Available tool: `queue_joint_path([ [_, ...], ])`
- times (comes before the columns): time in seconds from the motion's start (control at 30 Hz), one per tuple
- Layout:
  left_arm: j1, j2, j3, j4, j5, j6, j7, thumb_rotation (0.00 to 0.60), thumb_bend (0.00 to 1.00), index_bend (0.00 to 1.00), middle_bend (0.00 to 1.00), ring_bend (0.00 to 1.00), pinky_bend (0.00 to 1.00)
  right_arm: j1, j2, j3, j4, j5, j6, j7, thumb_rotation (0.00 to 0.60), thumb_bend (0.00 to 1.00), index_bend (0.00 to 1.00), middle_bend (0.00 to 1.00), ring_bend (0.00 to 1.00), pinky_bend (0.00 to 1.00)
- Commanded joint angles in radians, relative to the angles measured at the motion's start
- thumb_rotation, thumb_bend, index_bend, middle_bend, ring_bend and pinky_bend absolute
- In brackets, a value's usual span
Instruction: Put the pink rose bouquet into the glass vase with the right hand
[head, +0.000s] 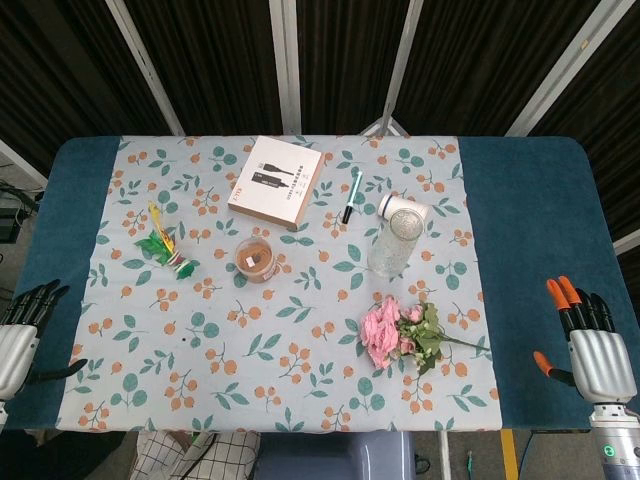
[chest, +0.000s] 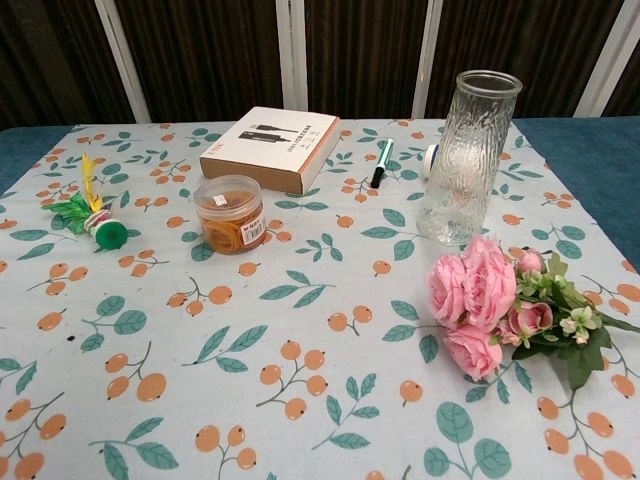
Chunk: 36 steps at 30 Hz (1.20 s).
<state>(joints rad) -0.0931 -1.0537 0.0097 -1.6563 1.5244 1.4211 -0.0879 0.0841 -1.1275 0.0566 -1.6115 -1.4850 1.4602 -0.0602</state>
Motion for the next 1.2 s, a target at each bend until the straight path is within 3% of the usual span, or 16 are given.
queue_joint_path([
  [0.03, 0.000, 0.000, 0.000, 0.000, 0.000, 0.000, -0.001, 0.600, 0.00, 0.00, 0.00, 0.00, 0.00, 0.000, 0.001, 0.000, -0.001, -0.001, -0.001, 0.002, 0.600, 0.27, 0.00, 0.00, 0.00, 0.00],
  [0.33, 0.000, -0.001, -0.002, 0.001, 0.000, 0.004, -0.002, 0.600, 0.00, 0.00, 0.00, 0.00, 0.00, -0.001, 0.003, -0.003, -0.023, -0.015, 0.006, 0.001, 0.600, 0.27, 0.00, 0.00, 0.00, 0.00],
  [0.7, 0.000, 0.001, 0.002, 0.006, 0.002, 0.000, -0.019, 0.600, 0.00, 0.00, 0.00, 0.00, 0.00, 0.049, 0.030, -0.030, -0.193, -0.023, -0.112, 0.005, 0.600, 0.27, 0.00, 0.00, 0.00, 0.00],
  [0.83, 0.000, 0.004, 0.001, 0.003, 0.002, 0.001, -0.026, 0.600, 0.00, 0.00, 0.00, 0.00, 0.00, 0.092, -0.003, -0.022, -0.208, -0.011, -0.179, -0.016, 0.600, 0.27, 0.00, 0.00, 0.00, 0.00],
  [1.2, 0.002, 0.010, 0.004, 0.006, 0.003, 0.003, -0.043, 0.600, 0.00, 0.00, 0.00, 0.00, 0.00, 0.198, -0.160, 0.006, -0.208, 0.167, -0.360, -0.156, 0.600, 0.27, 0.00, 0.00, 0.00, 0.00],
])
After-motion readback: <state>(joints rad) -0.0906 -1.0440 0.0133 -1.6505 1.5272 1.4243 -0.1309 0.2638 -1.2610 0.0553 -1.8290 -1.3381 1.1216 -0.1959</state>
